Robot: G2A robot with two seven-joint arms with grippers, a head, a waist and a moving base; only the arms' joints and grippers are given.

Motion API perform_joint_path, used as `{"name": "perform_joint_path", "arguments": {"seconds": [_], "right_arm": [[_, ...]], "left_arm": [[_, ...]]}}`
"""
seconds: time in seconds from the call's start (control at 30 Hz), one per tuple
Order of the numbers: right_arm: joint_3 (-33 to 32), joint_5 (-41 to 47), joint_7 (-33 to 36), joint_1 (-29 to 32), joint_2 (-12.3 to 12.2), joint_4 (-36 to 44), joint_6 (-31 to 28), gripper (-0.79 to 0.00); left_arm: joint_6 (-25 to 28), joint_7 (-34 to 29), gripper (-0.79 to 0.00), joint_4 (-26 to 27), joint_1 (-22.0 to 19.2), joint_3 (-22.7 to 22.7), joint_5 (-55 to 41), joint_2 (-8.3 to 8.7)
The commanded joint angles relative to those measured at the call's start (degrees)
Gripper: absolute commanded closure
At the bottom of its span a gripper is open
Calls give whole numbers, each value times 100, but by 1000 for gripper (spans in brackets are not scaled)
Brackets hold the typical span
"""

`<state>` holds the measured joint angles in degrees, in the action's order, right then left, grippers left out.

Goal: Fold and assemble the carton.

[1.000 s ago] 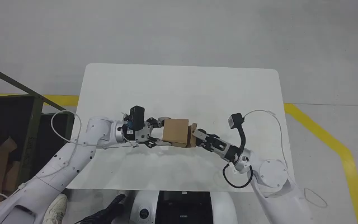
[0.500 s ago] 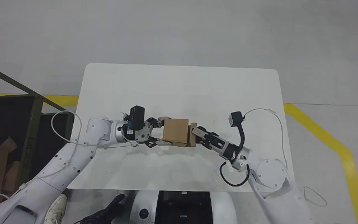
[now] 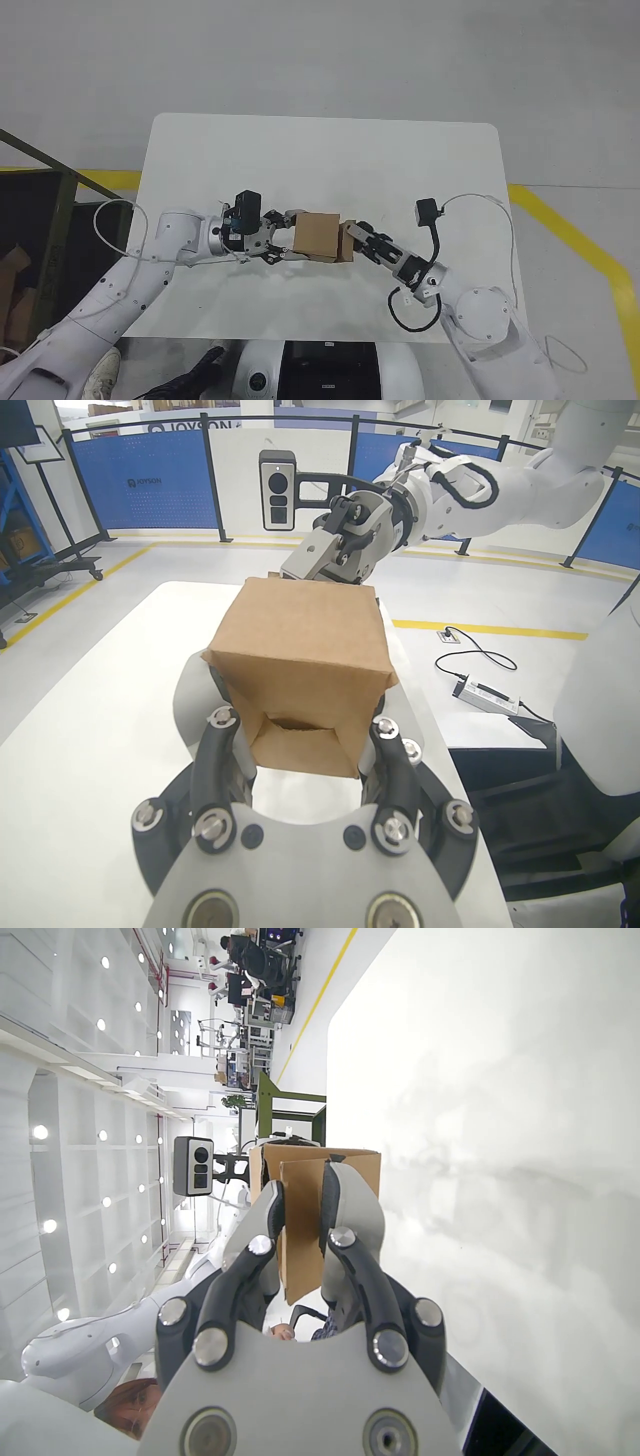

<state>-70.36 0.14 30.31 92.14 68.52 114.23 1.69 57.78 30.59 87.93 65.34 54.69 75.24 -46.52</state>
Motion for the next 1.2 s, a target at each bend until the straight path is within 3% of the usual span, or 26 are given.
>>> {"name": "perform_joint_path", "arguments": {"seconds": [0.0,0.73,0.9,0.93,0.97,1.07,1.17], "right_arm": [[11,12,-37,3,0,6,27,-105],[309,-323,-628,64,16,386,492,-142],[392,-243,-826,68,37,440,546,-302],[392,-213,-870,75,40,457,551,-376],[386,-190,-906,86,42,473,553,-517],[360,-142,-948,131,40,526,540,-773],[343,-96,-948,204,35,601,492,-785]], "left_arm": [[7,-4,-240,6,11,17,22,-7],[-9,-54,-234,36,85,121,232,-98],[-23,-36,-231,14,101,158,228,-116],[-25,-39,-231,8,101,165,227,-120],[-30,-39,-231,1,104,171,228,-124],[-22,-50,-231,-21,108,189,217,-136],[-27,-68,-231,-41,109,212,209,-146]]}}
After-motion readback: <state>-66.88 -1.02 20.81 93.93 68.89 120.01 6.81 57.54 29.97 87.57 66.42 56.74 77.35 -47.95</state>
